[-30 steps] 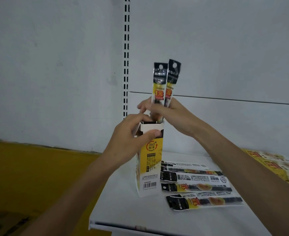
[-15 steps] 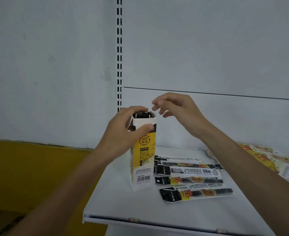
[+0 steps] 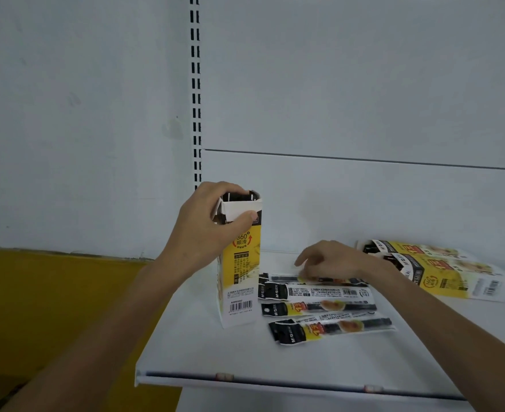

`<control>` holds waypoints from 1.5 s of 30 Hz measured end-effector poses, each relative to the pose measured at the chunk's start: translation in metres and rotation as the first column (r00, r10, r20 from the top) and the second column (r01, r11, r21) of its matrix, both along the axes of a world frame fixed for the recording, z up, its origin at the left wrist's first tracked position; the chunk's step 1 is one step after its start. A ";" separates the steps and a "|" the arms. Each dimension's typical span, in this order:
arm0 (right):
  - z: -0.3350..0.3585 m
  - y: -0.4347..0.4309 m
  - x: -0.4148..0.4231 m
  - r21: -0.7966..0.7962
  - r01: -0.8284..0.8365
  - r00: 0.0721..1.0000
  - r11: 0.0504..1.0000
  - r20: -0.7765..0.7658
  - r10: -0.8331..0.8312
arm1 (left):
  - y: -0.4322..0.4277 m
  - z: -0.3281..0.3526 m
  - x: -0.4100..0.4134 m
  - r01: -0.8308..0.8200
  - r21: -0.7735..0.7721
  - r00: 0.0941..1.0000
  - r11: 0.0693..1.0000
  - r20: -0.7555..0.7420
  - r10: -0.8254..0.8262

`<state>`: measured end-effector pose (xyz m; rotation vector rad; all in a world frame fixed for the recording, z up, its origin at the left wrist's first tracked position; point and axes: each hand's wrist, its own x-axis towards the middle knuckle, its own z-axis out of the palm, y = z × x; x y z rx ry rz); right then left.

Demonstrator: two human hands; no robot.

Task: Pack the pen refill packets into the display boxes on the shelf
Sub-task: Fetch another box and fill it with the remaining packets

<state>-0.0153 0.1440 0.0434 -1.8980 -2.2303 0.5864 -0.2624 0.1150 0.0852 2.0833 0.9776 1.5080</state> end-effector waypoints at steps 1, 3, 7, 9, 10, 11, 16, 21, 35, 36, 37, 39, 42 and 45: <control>-0.002 0.001 0.001 0.041 0.017 1.000 0.999 -0.001 -0.017 | 0.000 0.000 0.000 -0.004 -0.003 1.000 1.000 0.006 0.004; -0.006 0.003 0.003 0.079 0.030 0.999 0.996 0.035 -0.033 | 0.001 -0.001 0.001 -0.016 -0.011 1.000 1.000 0.012 0.016; -0.005 0.006 0.001 -0.026 0.010 0.999 1.000 0.045 -0.009 | 0.000 -0.001 0.000 -0.013 -0.027 1.000 1.000 0.015 0.014; 0.000 0.008 -0.002 -0.061 -0.023 0.997 0.998 0.075 0.028 | 0.000 -0.001 -0.001 -0.011 -0.033 1.000 0.999 0.008 0.011; 0.002 0.008 -0.002 -0.064 -0.030 0.995 0.997 0.088 0.036 | 0.000 0.000 -0.001 -0.010 -0.037 1.000 0.999 0.004 0.011; 0.002 0.009 -0.003 -0.058 -0.040 0.994 0.998 0.099 0.046 | 0.000 0.000 -0.001 -0.007 -0.040 1.000 0.999 0.006 0.007; 0.009 0.007 -0.004 0.017 -0.008 1.000 1.000 -0.019 0.009 | -0.001 0.001 -0.001 0.000 -0.045 1.000 0.999 0.001 0.000; 0.012 0.010 0.001 0.072 0.049 0.980 0.996 -0.198 -0.034 | -0.001 0.002 -0.002 0.002 -0.050 1.000 0.999 -0.006 -0.002; 0.049 -0.001 -0.015 0.284 0.156 0.867 0.946 -0.499 0.007 | -0.002 0.005 -0.003 -0.011 -0.042 0.999 0.999 -0.045 0.009; 0.058 -0.004 -0.022 0.312 0.153 0.832 0.938 -0.552 0.048 | -0.003 0.005 -0.003 -0.008 -0.043 0.999 0.999 -0.041 0.006; 0.068 -0.008 -0.029 0.327 0.155 0.784 0.932 -0.614 0.085 | -0.004 0.004 -0.003 -0.003 -0.046 0.999 0.999 -0.036 0.002; 0.087 -0.016 -0.044 0.354 0.154 0.648 0.923 -0.741 0.176 | -0.005 0.003 -0.004 0.008 -0.058 1.000 0.998 -0.027 -0.009; 0.110 -0.027 -0.064 0.467 0.208 0.545 0.859 -0.785 0.294 | -0.007 0.003 -0.004 0.023 -0.076 1.000 0.997 -0.004 -0.023; 0.125 -0.035 -0.080 0.602 0.317 0.592 0.733 -0.729 0.343 | -0.009 0.003 -0.003 0.035 -0.096 0.999 0.995 0.006 -0.034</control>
